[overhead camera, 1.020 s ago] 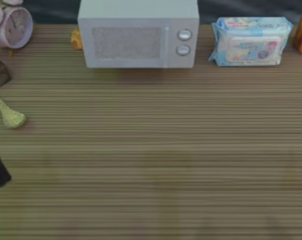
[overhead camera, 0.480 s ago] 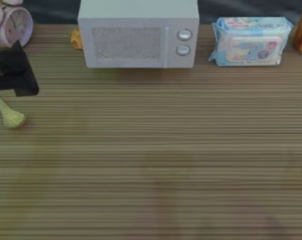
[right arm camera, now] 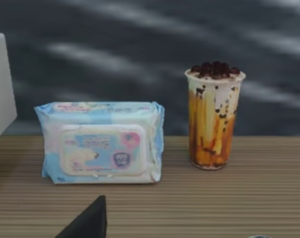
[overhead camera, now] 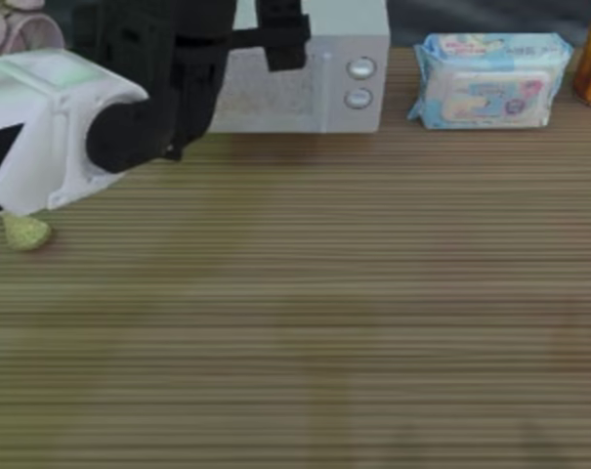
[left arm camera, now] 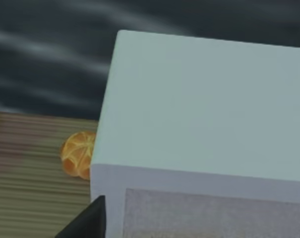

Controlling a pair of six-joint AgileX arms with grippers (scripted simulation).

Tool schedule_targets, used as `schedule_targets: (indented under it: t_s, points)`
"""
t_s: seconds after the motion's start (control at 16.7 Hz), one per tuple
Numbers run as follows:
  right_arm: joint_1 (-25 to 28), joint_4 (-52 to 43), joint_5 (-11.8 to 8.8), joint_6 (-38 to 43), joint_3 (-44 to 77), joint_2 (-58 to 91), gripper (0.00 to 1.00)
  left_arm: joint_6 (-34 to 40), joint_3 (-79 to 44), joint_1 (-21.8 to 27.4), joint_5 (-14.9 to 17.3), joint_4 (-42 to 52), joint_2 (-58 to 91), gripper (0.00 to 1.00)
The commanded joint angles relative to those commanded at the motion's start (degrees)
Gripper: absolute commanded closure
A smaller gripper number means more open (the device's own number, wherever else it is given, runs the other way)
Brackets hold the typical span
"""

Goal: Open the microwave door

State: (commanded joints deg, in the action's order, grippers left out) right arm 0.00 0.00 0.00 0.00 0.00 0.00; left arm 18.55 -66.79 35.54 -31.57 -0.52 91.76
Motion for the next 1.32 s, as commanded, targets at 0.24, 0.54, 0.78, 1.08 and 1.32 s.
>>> schedule_targets:
  t_s: [0.24,0.54,0.78,1.08,1.32]
  points:
    - [0.00,0.00,0.00,0.00,0.00,0.00,0.00,2.85,-10.71,6.04,-5.50,0.66,15.65,0.00]
    - [0.00,0.00,0.00,0.00,0.00,0.00,0.00,4.06,-15.67,9.09,-8.28,1.48,23.08,0.00]
    - [0.00,0.00,0.00,0.00,0.00,0.00,0.00,4.01,-15.40,8.83,-8.15,1.46,22.93,0.00]
    - [0.00,0.00,0.00,0.00,0.00,0.00,0.00,2.32,-21.14,6.64,-6.12,0.02,28.91,0.00]
    - [0.00,0.00,0.00,0.00,0.00,0.00,0.00,0.28,-27.54,3.54,-3.38,-1.61,35.81,0.00]
